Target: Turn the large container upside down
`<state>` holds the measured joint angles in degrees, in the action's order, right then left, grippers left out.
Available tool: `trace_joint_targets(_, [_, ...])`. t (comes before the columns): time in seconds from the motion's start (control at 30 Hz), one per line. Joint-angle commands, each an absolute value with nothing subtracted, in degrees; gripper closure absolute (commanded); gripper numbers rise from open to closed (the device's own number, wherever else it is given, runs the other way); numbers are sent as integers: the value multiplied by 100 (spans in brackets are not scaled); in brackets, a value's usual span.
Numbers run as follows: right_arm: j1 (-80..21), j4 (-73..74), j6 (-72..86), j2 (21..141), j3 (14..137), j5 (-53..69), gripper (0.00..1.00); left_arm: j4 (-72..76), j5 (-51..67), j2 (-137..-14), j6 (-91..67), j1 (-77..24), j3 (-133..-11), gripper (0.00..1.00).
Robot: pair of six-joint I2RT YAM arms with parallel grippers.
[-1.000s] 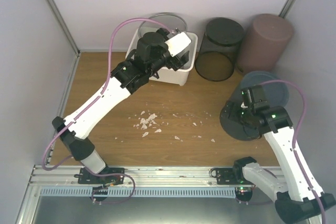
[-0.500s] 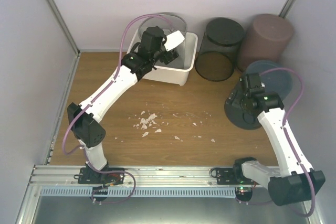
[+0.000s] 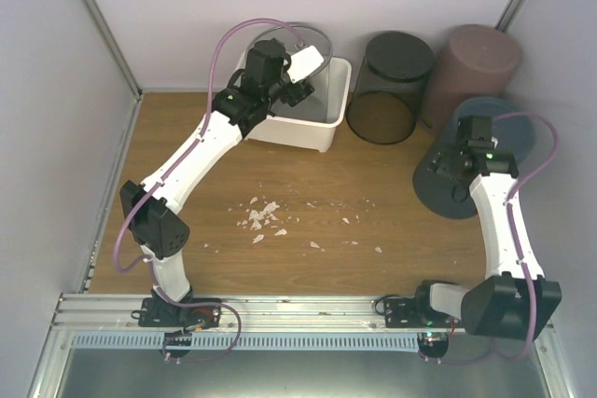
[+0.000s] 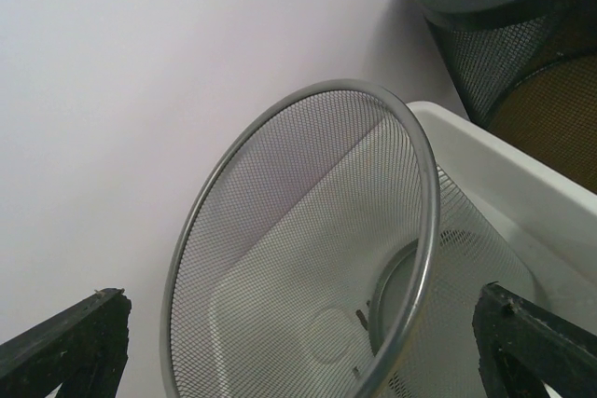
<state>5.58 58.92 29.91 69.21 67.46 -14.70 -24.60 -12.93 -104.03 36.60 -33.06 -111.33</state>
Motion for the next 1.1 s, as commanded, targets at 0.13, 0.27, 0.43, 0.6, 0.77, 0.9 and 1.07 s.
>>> trace_joint_targets(0.13, [847, 5711, 2222, 7713, 7035, -1212, 0, -2230, -1259, -10756, 3709, -3220, -11450, 1])
trace_joint_targets(0.27, [1093, 5813, 2228, 7830, 7164, -1424, 0, -2267, -1297, -10889, 3707, -3166, -11547, 1])
trace_joint_targets(0.43, [1446, 6070, 2297, 7610, 7101, -1706, 0, -2260, -1471, -11080, 3810, -3138, -11618, 1])
trace_joint_targets(0.6, [1867, 6043, 2232, 7479, 7025, -1665, 0, -2246, -1592, -11293, 3823, -3082, -11719, 1])
trace_joint_targets(0.77, [1898, 5935, 2176, 7578, 6991, -1478, 0, -2303, -1723, -11477, 3894, -3037, -11774, 1])
trace_joint_targets(0.9, [2036, 5839, 1997, 7656, 6947, -1643, 0, -2391, -1762, -11613, 4047, -2994, -11932, 5])
trace_joint_targets(1.07, [2246, 5834, 1799, 7621, 6969, -1395, 0, -3030, -1655, -11804, 3991, -2977, -12371, 15])
